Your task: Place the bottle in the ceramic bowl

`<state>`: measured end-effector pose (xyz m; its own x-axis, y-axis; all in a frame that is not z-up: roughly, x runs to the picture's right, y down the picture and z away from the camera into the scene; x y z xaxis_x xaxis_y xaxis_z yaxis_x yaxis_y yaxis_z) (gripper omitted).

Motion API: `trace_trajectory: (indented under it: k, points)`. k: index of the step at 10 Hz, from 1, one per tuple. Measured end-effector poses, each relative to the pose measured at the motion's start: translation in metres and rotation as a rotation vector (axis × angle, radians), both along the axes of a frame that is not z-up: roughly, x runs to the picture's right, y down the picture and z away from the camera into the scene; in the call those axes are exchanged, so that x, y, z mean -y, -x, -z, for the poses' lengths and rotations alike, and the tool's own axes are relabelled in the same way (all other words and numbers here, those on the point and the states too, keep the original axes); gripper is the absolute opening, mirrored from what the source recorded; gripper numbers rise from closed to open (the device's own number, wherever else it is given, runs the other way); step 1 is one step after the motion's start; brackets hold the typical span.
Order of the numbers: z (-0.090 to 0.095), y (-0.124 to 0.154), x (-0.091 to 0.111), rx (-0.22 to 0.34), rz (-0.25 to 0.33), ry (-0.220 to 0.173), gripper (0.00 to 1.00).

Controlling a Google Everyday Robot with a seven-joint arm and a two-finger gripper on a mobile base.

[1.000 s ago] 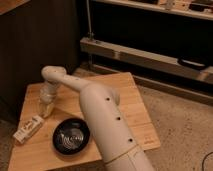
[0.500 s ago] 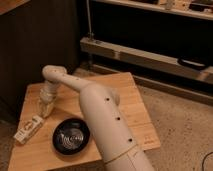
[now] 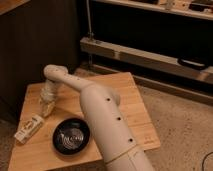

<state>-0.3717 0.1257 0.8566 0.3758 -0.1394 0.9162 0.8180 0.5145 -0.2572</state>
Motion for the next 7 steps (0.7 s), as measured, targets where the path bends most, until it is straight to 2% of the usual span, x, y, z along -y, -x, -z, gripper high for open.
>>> trace_trajectory:
  k: [1,7]
  points:
    - [0.0001,-0.0003,0.0,0.004,0.001,0.002,0.79]
    - [-0.0002,-0.0029,0.0001,0.017,0.007,0.004,0.8]
